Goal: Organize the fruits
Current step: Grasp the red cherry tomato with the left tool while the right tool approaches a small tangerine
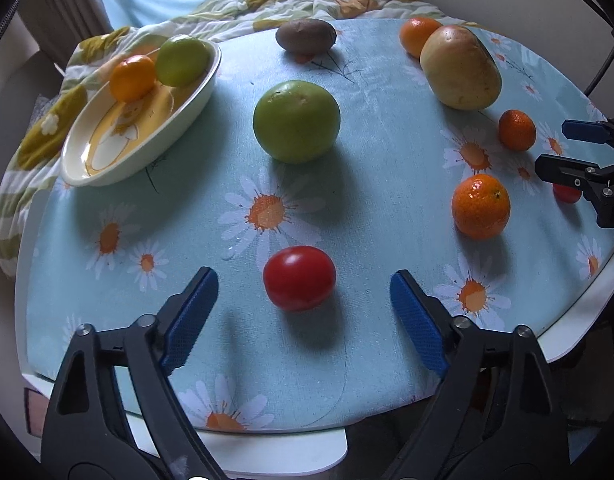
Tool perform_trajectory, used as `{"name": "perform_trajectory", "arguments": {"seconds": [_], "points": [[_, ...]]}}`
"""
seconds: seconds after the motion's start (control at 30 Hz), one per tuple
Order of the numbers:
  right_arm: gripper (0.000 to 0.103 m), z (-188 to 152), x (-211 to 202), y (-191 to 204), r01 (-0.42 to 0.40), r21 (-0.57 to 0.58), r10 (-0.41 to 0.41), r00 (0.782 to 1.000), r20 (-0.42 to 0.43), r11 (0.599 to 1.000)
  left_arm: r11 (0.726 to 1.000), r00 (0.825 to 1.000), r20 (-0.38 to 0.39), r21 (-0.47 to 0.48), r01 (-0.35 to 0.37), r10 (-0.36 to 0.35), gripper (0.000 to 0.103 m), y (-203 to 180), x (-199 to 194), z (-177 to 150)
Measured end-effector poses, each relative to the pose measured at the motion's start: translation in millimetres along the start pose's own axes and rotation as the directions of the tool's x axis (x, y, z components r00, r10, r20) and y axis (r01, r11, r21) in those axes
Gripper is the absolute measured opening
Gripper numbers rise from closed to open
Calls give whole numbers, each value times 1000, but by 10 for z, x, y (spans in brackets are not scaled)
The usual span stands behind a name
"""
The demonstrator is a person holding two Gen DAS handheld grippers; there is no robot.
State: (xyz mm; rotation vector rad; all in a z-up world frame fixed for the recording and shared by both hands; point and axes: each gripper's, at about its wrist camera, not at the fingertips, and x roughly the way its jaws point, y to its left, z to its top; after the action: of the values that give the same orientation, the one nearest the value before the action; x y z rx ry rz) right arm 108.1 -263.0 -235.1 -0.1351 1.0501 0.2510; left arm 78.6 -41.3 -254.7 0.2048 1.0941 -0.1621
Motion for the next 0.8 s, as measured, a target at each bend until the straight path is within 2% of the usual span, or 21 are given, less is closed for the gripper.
{"name": "perform_trajectory", "arguments": {"seconds": [0.07,0.13,0.23,0.37,0.5,0.8], "points": [[92,4,26,17,-5,-6,5,1000,-6,1000,1000,1000,4,-5,16,-16,80,-8,-6,17],[84,9,54,33,-14,-7,14,1000,-15,1000,1000,1000,6,-2,19,-19,76,-22,-8,32],[74,20,100,58,-30,-9,30,999,-37,1000,999,999,5,3,37,-37,65,-36,-28,37],[71,46,103,101,-43,-9,42,998,-37,999,999,999,5,18,34,-34,53,-58,-46,41],[63,89,103,142,-54,-15,53,998,-33,998,999,999,4,26,41,-41,41,-50,-57,38],[49,136,129,198,-55,-28,54,998,-43,998,998,999,10,52,31,-32,39,-50,-77,5]]}}
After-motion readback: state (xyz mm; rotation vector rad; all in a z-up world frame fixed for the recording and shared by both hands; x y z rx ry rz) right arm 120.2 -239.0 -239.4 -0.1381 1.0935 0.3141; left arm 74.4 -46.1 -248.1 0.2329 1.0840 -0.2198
